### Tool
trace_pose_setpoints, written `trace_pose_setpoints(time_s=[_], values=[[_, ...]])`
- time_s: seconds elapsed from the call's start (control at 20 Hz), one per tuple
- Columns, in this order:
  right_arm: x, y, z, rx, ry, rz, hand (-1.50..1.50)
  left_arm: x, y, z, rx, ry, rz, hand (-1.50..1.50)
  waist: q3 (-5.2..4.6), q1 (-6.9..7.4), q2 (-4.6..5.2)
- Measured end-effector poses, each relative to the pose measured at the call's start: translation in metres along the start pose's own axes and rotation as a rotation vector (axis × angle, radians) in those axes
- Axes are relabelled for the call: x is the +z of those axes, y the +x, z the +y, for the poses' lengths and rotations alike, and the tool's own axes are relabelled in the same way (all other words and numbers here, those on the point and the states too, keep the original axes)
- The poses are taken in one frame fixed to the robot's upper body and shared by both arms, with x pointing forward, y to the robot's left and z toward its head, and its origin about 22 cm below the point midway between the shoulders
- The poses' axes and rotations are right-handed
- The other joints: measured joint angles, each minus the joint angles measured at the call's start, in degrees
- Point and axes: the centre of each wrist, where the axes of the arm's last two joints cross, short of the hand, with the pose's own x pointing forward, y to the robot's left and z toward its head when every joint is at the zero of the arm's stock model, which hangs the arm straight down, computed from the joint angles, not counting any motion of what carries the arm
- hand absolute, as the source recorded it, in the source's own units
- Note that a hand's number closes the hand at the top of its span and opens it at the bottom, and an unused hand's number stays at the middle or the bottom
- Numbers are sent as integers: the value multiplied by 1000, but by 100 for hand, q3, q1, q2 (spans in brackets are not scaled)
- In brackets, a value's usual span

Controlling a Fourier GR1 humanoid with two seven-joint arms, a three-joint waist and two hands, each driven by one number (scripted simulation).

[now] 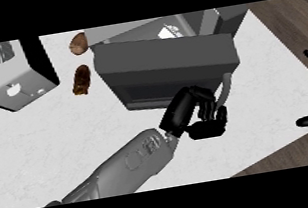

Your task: Pick up the milk, place it into the microwave and close the microwave

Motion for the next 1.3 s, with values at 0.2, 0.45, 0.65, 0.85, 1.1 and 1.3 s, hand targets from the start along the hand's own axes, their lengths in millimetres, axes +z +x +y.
trace_pose_setpoints(time_s=[0.2, 0.45, 0.65, 0.85, 1.1, 1.3], values=[[-16, 7, 2, -16, 29, -28, -150, -17, 12, 8, -11, 35, -17, 150, 12, -153, 60], [-33, 16, 5, -47, 69, -54, -150, -34, 23, 18, -26, 75, -29, 150, 27, -317, 130], [-45, 24, 6, -66, 99, -70, -150, -45, 28, 30, -40, 118, -21, 150, 36, -445, 195], [-58, 31, 9, -84, 135, -89, -150, -55, 33, 41, -54, 160, -14, 150, 41, -550, 237], [-73, 40, 17, -124, 206, -99, -150, -60, 38, 49, -41, 201, -22, 150, 42, -632, 255], [-83, 47, 23, -142, 271, -93, -150, -60, 39, 50, -28, 228, -24, 150, 43, -684, 260]])
